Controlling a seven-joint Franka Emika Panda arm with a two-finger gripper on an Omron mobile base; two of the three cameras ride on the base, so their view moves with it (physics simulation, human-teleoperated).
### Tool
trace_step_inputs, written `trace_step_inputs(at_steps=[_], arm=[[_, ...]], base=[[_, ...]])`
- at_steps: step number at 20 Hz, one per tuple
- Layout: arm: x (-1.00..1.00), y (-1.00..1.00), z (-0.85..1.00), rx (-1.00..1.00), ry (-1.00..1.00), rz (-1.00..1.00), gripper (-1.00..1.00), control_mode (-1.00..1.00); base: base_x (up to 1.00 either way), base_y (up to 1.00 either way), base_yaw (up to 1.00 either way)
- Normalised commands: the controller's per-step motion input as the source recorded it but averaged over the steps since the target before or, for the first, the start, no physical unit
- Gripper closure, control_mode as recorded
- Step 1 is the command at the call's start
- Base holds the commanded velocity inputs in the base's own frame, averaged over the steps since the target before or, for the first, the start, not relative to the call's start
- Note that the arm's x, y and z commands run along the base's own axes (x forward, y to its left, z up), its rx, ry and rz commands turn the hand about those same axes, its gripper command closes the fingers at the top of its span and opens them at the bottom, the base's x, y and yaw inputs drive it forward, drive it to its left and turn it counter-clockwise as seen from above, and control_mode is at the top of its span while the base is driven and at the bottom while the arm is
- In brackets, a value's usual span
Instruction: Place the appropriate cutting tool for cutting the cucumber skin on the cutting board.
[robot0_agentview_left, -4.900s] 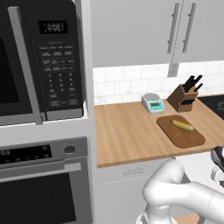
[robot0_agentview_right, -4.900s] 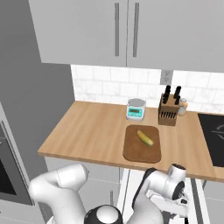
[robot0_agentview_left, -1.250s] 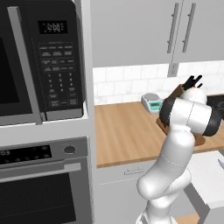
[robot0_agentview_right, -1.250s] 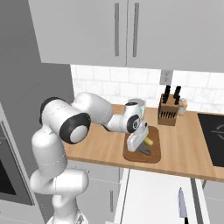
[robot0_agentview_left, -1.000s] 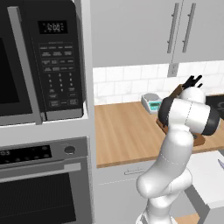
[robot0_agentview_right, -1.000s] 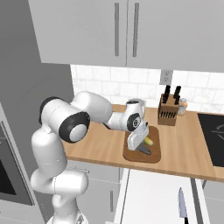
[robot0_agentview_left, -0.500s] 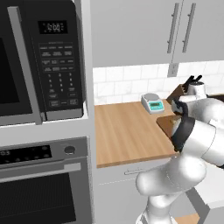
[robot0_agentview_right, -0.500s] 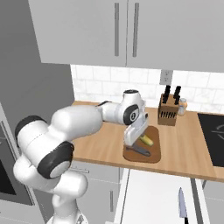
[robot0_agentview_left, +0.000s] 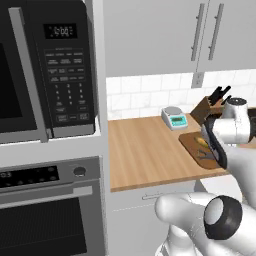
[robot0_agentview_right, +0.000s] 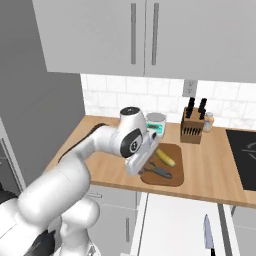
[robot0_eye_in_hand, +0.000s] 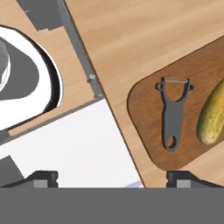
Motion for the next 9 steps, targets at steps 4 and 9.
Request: trace_step_inputs(at_steps=[4,9], arm=[[-0.5,0.41,0.46,-0.02,-0.12,0.0,-1.0,-1.0],[-0.41,0.4,0.42,-0.02,-0.08,0.0,-1.0,-1.0]], base=[[0.0,0.0,0.0],[0.0,0.0,0.0]])
